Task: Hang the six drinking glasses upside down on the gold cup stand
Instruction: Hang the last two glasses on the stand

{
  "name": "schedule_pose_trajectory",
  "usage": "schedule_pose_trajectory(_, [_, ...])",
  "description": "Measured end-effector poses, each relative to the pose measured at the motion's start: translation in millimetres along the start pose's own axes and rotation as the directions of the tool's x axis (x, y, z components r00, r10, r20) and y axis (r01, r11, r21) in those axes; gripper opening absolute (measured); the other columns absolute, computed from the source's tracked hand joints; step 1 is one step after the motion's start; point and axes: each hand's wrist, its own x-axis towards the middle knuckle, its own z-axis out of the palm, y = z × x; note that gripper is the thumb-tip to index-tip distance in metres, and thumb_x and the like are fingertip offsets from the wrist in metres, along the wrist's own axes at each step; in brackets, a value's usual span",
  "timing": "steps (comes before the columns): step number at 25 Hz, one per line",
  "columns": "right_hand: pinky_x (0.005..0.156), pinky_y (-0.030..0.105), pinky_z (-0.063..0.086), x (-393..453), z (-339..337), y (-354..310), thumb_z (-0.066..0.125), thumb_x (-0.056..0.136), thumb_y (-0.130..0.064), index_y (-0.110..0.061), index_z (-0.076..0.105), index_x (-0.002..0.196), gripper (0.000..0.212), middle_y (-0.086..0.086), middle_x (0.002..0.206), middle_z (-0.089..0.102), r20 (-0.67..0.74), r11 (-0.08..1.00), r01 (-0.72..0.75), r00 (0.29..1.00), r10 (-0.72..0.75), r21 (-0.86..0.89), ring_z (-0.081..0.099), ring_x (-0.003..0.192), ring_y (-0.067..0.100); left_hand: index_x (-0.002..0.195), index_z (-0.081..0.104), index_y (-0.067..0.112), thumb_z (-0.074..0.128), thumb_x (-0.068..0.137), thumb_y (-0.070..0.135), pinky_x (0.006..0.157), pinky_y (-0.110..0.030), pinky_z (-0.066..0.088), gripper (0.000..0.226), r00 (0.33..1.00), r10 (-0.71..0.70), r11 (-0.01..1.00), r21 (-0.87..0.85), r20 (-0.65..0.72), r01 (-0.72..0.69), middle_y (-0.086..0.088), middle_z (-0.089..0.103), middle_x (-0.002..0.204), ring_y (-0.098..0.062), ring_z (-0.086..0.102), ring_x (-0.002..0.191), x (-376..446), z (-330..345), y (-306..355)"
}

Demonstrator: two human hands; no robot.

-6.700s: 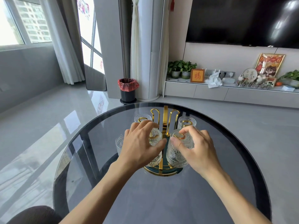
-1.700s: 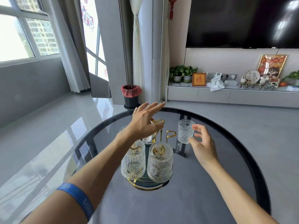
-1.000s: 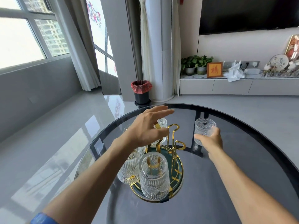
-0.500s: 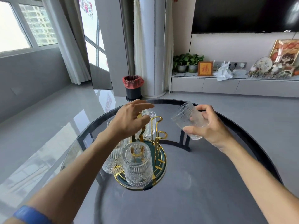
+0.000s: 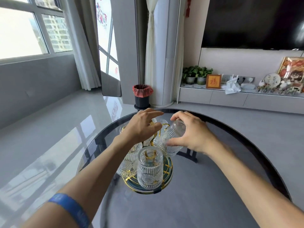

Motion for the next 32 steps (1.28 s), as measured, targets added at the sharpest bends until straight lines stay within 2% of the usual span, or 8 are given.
schedule_pose_trajectory(5, [0.091, 0.034, 0.044, -0.7, 39.0, 1.5, 0.083, 0.063, -0.047, -0.031, 0.042, 0.129, 0.079, -0.009, 0.126, 0.05, 0.087, 0.995, 0.093, 0.992, -0.091, -0.021, 0.053, 0.117, 0.016, 0.132, 0.063, 0.019, 0.042, 0.076, 0.057, 0.087, -0.025, 0.041, 0.071, 0.998, 0.038, 0.999, 0.002, -0.042, -0.038, -0.002, 0.06, 0.136, -0.017, 0.055, 0.117, -1.3, 0.0, -2.5])
schedule_pose_trajectory(12, [0.091, 0.014, 0.04, -9.3, 42.9, 21.7, 0.074, 0.069, -0.062, -0.037, 0.042, 0.131, 0.075, -0.023, 0.125, 0.051, 0.061, 0.984, 0.098, 0.992, -0.108, 0.149, 0.052, 0.112, -0.006, 0.125, 0.068, 0.018, 0.049, 0.081, 0.034, 0.081, -0.017, 0.04, 0.051, 0.997, 0.038, 0.999, 0.016, -0.066, -0.037, -0.004, 0.062, 0.133, -0.017, 0.059, 0.11, 11.5, 5.6, -11.8])
schedule_pose_trajectory(16, [0.08, 0.024, 0.049, 1.6, 54.8, 49.6, 0.06, 0.077, -0.062, -0.032, 0.058, 0.112, 0.045, -0.014, 0.11, 0.065, -0.151, 0.787, -0.113, 0.955, 0.254, 0.606, 0.063, 0.102, 0.004, 0.126, 0.068, 0.019, 0.049, 0.08, 0.032, 0.09, -0.037, 0.052, 0.051, 0.998, 0.013, 1.0, -0.006, -0.066, -0.013, -0.006, 0.061, 0.133, -0.02, 0.058, 0.112, 16.2, -1.2, -19.1])
schedule_pose_trajectory(19, [0.07, 0.026, 0.046, 26.5, 81.6, 78.8, 0.061, 0.084, -0.044, -0.026, 0.058, 0.111, 0.032, -0.005, 0.11, 0.065, -0.147, 0.76, -0.307, 0.874, 0.463, 0.573, 0.063, 0.096, 0.017, 0.128, 0.066, 0.02, 0.049, 0.078, 0.031, 0.093, -0.043, 0.052, 0.053, 1.0, -0.002, 0.999, -0.04, -0.027, 0.001, -0.005, 0.059, 0.136, -0.021, 0.056, 0.117, 20.1, -4.2, -21.8])
schedule_pose_trajectory(22, [0.074, 0.029, 0.046, 49.5, 117.7, 101.8, 0.064, 0.082, -0.034, -0.026, 0.051, 0.129, 0.05, -0.001, 0.128, 0.06, 0.009, 0.763, -0.439, 0.869, 0.494, 0.474, 0.059, 0.103, 0.019, 0.128, 0.066, 0.023, 0.049, 0.077, 0.033, 0.094, -0.044, 0.052, 0.055, 1.0, -0.002, 0.999, -0.047, -0.019, 0.001, -0.002, 0.058, 0.137, -0.019, 0.054, 0.12, 20.4, -3.6, -21.9])
schedule_pose_trajectory(27, [0.111, 0.046, 0.036, 85.4, 159.0, 121.8, 0.053, 0.054, -0.068, -0.024, 0.035, 0.148, 0.105, 0.004, 0.154, 0.039, 0.196, 0.66, -0.409, 0.906, 0.375, 0.63, 0.041, 0.137, 0.028, 0.132, 0.062, 0.028, 0.047, 0.076, 0.032, 0.094, -0.039, 0.049, 0.058, 1.0, 0.009, 0.999, -0.047, 0.0, -0.009, 0.002, 0.052, 0.143, -0.017, 0.049, 0.124, 24.4, -0.9, -25.9])
schedule_pose_trajectory(30, [0.109, 0.047, 0.039, 113.8, 177.7, 144.1, 0.048, 0.086, -0.057, -0.021, 0.048, 0.141, 0.066, 0.005, 0.15, 0.046, 0.338, 0.394, -0.491, 0.854, 0.396, 0.777, 0.048, 0.132, 0.023, 0.136, 0.058, 0.031, 0.048, 0.076, 0.029, 0.097, -0.033, 0.039, 0.061, 0.999, 0.03, 0.998, -0.065, 0.038, -0.028, 0.004, 0.047, 0.147, -0.015, 0.044, 0.131, 30.6, 1.0, -25.3])
schedule_pose_trajectory(32, [0.086, 0.035, 0.053, 123.0, 183.6, 149.4, 0.045, 0.095, -0.045, -0.017, 0.067, 0.109, 0.038, 0.008, 0.118, 0.065, 0.399, 0.215, -0.522, 0.808, 0.433, 0.825, 0.069, 0.095, 0.012, 0.138, 0.056, 0.031, 0.049, 0.076, 0.027, 0.1, -0.031, 0.034, 0.062, 0.996, 0.057, 0.995, -0.081, 0.072, -0.051, 0.003, 0.048, 0.148, -0.014, 0.043, 0.133, 35.4, 2.5, -23.8])
